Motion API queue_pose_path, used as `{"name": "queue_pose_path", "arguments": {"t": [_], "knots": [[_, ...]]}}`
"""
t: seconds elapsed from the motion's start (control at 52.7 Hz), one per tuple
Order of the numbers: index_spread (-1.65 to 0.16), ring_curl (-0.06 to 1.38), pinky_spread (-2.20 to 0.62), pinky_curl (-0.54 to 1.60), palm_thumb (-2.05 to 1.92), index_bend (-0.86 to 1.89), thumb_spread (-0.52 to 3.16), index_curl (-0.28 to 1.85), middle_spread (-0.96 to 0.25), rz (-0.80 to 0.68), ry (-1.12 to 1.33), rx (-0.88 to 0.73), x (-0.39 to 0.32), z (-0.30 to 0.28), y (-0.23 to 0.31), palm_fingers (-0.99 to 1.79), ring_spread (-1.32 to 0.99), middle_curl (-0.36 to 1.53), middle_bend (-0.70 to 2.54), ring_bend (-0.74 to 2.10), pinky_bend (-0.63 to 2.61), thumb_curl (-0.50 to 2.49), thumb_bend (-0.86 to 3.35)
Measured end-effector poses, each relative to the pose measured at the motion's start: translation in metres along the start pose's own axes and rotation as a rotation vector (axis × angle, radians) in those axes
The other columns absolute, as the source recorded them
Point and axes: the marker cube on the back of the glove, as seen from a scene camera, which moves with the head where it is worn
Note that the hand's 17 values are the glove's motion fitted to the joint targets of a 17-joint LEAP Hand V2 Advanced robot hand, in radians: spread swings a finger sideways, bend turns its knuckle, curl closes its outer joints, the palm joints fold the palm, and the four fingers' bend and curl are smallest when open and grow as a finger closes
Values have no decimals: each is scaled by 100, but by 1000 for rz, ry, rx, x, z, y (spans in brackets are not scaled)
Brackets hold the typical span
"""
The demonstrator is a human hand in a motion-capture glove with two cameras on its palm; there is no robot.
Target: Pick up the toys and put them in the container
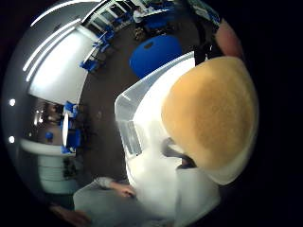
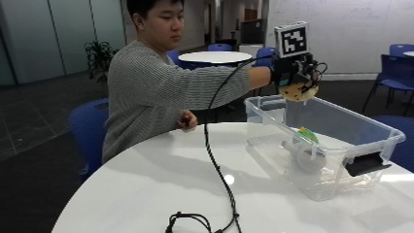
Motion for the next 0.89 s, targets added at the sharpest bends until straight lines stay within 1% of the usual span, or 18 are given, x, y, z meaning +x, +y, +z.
{"name": "queue_pose_path", "arguments": {"t": [0.114,0.171,0.209,0.228,0.247,0.266,0.285,0.323,0.342,0.399,0.417,0.474,0.607,0.702,0.778,0.816,0.854,0.892], "knots": [[-43,78,-37,50,60,50,46,92,-27,-8,30,-41,-2,17,4,58,-58,90,77,110,128,117,10],[-43,77,-37,50,60,45,47,92,-27,-13,82,-109,5,29,12,52,-57,90,74,108,129,118,9],[-44,77,-37,51,57,37,52,92,-27,-19,108,-171,10,37,19,41,-56,89,68,105,137,118,7],[-43,77,-36,51,54,26,58,89,-27,-20,110,-198,11,41,22,32,-54,86,64,105,140,117,6],[-42,76,-34,51,44,20,67,88,-27,-18,107,-218,12,45,24,23,-52,84,59,105,140,114,1],[-42,75,-32,51,34,19,74,87,-26,-16,103,-232,13,48,27,10,-51,82,54,99,140,109,-5],[-42,75,-31,53,31,19,79,86,-26,-13,101,-240,14,51,29,5,-49,81,51,98,141,107,-5],[-42,71,-23,52,11,12,86,80,-25,6,116,-247,18,54,32,-21,-44,75,37,86,143,96,-15],[-42,69,-20,51,7,12,89,78,-24,34,135,-249,21,56,32,-23,-42,73,34,80,142,93,-14],[-42,64,-13,48,-4,13,95,72,-22,125,188,-249,28,59,33,-25,-36,68,25,67,138,84,-11],[-42,62,-11,47,-5,13,97,71,-22,119,175,-249,28,59,34,-25,-34,66,23,64,137,81,-10],[-42,58,-7,45,-8,12,101,66,-21,40,92,-251,24,57,38,-22,-30,62,17,57,132,74,-9],[-40,53,-1,41,-9,12,108,59,-18,31,70,-246,26,55,45,-18,-23,55,14,50,124,61,-8],[-40,52,2,39,-8,12,111,54,-17,140,171,-237,40,53,56,-16,-20,51,14,47,120,53,-7],[-39,51,3,37,-9,12,114,50,-17,88,18,-216,39,39,78,-15,-19,48,14,46,117,47,-7],[-39,50,3,37,-10,13,116,49,-16,93,-54,-189,47,27,92,-15,-18,47,14,45,115,45,-8],[-39,49,3,36,-10,13,117,48,-16,92,-87,-157,62,14,111,-14,-17,45,15,44,113,42,-7],[-38,49,4,35,-11,13,117,46,-16,65,-62,-123,81,3,132,-14,-17,44,15,43,112,40,-8]]}}
